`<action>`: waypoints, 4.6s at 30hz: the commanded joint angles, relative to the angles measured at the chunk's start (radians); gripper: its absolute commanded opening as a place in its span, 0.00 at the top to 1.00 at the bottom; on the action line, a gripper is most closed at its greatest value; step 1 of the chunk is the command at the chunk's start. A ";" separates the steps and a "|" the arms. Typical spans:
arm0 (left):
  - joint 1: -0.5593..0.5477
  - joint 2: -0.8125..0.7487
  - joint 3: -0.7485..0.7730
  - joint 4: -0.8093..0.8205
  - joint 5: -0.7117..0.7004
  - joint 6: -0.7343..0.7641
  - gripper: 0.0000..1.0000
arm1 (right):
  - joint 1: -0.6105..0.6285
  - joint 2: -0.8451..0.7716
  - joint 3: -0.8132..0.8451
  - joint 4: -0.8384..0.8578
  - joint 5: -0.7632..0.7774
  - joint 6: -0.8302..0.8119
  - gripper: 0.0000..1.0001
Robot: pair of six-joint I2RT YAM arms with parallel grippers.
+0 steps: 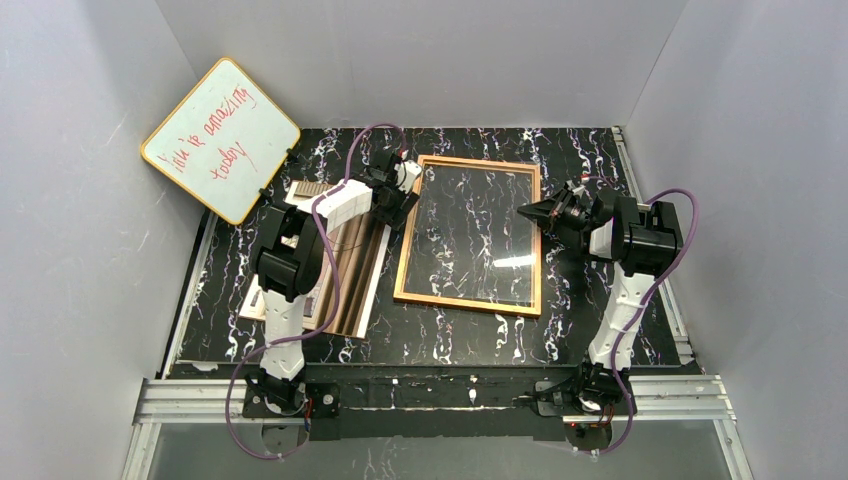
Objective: Put the photo into the frame
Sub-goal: Place the photo frame item in the photo frame.
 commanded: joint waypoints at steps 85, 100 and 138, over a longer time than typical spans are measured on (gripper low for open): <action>-0.035 0.054 0.030 -0.075 -0.003 0.003 0.32 | 0.014 0.007 0.054 0.316 -0.045 0.090 0.99; -0.037 0.056 0.028 -0.075 -0.001 0.004 0.32 | 0.016 0.024 0.093 0.299 -0.052 0.068 0.99; -0.041 0.049 0.022 -0.081 -0.002 0.004 0.32 | 0.015 0.047 0.164 0.049 -0.070 -0.110 0.99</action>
